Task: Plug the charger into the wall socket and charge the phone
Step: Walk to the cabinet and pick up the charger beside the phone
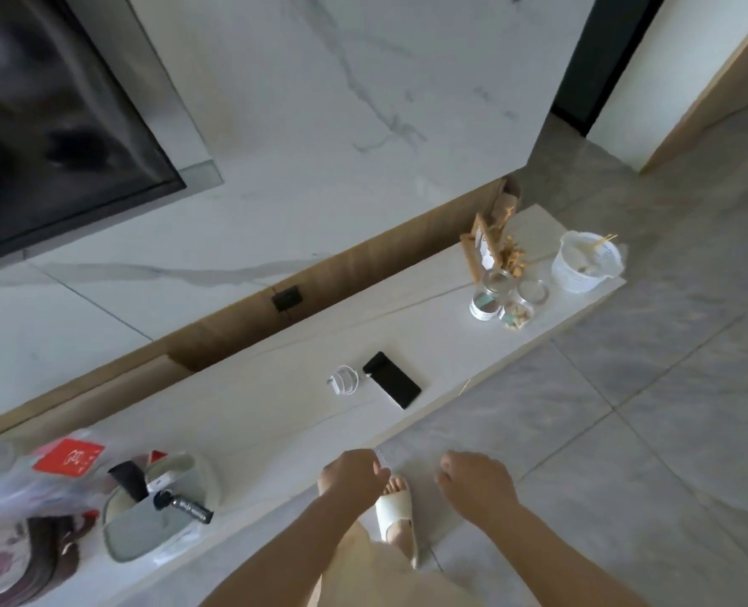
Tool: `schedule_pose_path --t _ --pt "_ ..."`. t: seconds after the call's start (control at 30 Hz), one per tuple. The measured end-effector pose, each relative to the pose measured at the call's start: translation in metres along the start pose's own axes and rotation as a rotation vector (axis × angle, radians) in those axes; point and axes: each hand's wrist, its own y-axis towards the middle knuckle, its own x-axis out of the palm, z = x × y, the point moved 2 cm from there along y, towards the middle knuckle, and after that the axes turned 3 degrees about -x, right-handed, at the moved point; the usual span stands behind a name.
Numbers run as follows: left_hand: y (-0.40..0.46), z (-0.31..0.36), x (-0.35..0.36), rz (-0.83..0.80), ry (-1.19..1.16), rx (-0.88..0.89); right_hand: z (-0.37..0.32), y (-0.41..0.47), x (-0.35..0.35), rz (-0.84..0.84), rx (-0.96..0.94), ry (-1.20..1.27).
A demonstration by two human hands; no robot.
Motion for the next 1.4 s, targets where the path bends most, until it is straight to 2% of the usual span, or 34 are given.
schedule_pose_path --t 0.2,0.5,0.7,0.87,1.13,1.4 --pt "0.039 0.016 -0.025 0.001 0.014 -0.012 0.001 0.053 -0.036 -0.031 -0.005 -0.011" --pt "0.067 0.028 -0.043 0.035 -0.206 -0.189 -0.012 0.126 -0.068 -0.129 -0.088 -0.001" --pt "0.095 0.029 -0.049 0.088 -0.375 -0.416 -0.027 0.193 -0.088 -0.209 -0.289 -0.096" --pt "0.128 0.027 -0.041 0.080 -0.478 -0.541 -0.038 0.254 -0.094 -0.252 -0.359 -0.162" --pt "0.195 -0.004 -0.021 0.068 -0.579 -0.619 -0.043 0.326 -0.046 -0.341 -0.397 -0.198" --pt "0.284 -0.048 0.014 0.070 -0.603 -0.591 -0.055 0.393 0.029 -0.371 -0.407 -0.113"
